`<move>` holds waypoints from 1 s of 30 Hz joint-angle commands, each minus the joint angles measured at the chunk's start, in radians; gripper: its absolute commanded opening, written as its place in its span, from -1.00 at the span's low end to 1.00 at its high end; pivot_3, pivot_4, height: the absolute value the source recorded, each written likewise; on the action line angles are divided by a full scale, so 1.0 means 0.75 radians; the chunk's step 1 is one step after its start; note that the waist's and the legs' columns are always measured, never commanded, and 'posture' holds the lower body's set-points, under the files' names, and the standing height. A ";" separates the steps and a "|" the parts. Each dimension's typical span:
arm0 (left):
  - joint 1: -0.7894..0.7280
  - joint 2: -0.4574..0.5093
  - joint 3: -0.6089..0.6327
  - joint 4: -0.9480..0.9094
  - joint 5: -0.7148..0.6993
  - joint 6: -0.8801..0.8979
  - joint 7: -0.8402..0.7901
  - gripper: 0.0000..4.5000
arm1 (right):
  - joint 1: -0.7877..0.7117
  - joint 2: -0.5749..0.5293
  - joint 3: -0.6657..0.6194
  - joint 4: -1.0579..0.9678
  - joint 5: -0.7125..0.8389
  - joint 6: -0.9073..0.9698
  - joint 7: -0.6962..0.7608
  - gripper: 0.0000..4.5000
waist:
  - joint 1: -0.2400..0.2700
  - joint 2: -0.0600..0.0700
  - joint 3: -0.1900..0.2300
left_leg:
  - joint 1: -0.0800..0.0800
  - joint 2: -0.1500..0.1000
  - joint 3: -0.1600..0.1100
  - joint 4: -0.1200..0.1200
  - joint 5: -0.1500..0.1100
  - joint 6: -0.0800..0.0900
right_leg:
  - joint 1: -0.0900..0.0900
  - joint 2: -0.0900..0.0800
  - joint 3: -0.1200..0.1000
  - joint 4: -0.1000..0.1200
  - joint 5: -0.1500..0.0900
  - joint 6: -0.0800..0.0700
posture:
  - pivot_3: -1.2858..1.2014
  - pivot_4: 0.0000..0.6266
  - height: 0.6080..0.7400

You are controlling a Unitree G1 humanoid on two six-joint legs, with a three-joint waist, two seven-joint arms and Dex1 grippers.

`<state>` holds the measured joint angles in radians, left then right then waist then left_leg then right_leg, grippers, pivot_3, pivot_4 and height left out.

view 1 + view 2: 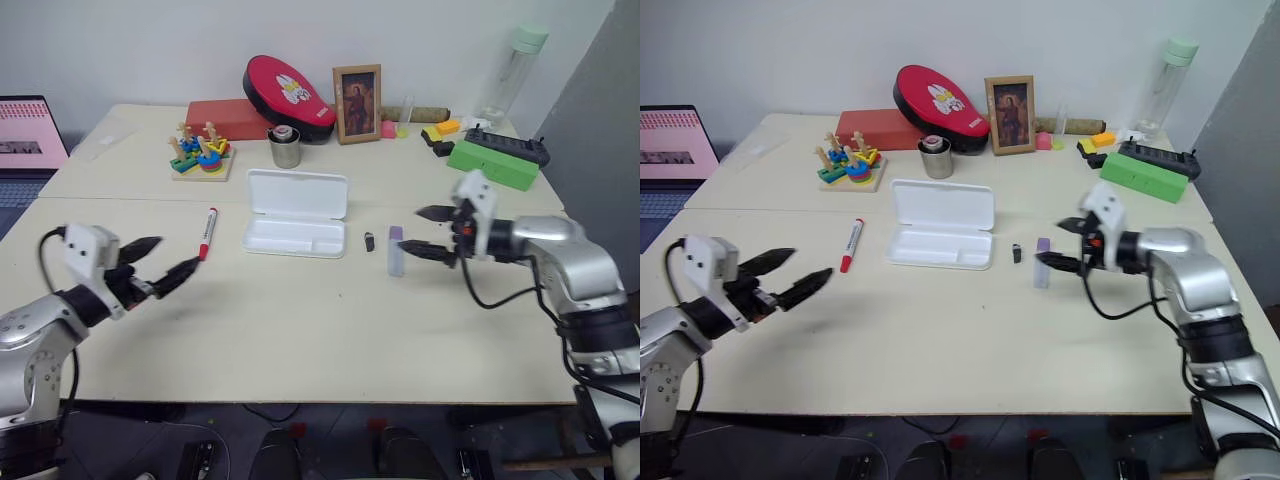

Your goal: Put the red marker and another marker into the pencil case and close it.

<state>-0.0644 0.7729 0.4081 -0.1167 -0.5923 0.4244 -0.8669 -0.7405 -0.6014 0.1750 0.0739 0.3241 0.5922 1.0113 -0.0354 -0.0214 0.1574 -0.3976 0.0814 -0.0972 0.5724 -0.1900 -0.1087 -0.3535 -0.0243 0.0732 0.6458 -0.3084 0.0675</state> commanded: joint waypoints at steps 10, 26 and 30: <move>-0.106 -0.043 -0.096 -0.252 -0.149 0.123 -0.008 1.00 | -0.345 0.433 0.312 0.513 -0.254 -0.173 0.004 0.99 | 0.008 -0.002 -0.001 | -0.001 -0.001 -0.001 0.001 0.000 0.000 | 0.000 0.000 -0.001 0.000 0.000 -0.001 | 0.03 -0.52 1.00; -0.043 -0.061 -0.022 -0.337 -0.209 0.161 0.072 1.00 | -0.612 0.698 0.313 1.348 -0.551 -0.557 -0.061 0.55 | -0.009 0.001 0.001 | 0.000 0.000 -0.001 -0.001 0.000 0.000 | -0.001 0.000 -0.001 0.002 0.000 -0.001 | 0.03 -0.52 1.00; -0.036 -0.064 -0.021 -0.354 -0.223 0.165 0.088 1.00 | -0.646 0.730 0.291 1.449 -0.595 -0.593 -0.103 0.13 | -0.010 0.003 0.002 | 0.000 0.000 -0.002 0.000 0.000 0.000 | -0.001 0.001 -0.001 0.003 0.000 -0.001 | 0.03 -0.52 1.00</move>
<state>-0.0902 0.7223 0.3625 -0.3473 -0.7386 0.5470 -0.8127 -1.1958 -0.0602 0.4146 1.1403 -0.1046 0.1736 0.9510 -0.0431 -0.0190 0.1591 -0.3977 0.0813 -0.0986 0.5721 -0.1900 -0.1087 -0.3541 -0.0238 0.0722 0.6478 -0.3084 0.0666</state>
